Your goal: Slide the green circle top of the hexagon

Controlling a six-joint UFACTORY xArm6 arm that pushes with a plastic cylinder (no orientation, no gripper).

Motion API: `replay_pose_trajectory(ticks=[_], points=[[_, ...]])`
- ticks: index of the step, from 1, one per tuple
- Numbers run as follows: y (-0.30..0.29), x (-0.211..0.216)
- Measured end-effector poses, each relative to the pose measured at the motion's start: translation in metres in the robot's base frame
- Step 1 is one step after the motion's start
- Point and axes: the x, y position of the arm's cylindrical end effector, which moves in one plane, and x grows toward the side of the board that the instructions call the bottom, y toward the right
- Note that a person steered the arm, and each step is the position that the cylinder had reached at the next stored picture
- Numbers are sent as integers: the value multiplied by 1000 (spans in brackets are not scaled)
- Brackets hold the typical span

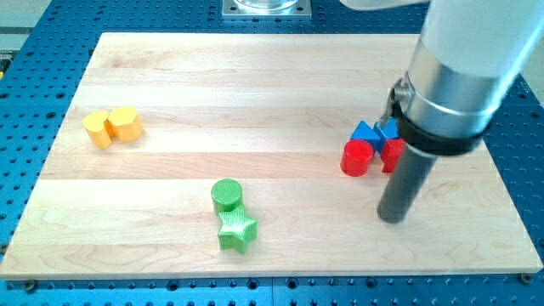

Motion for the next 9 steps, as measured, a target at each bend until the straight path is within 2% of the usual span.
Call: replay_pose_trajectory(ticks=[1,2,3,4,5,6,7,9], points=[[-25,43],[-39,47],[-96,47],[-119,46],[-169,46],[-189,47],[-193,35],[-195,-30]])
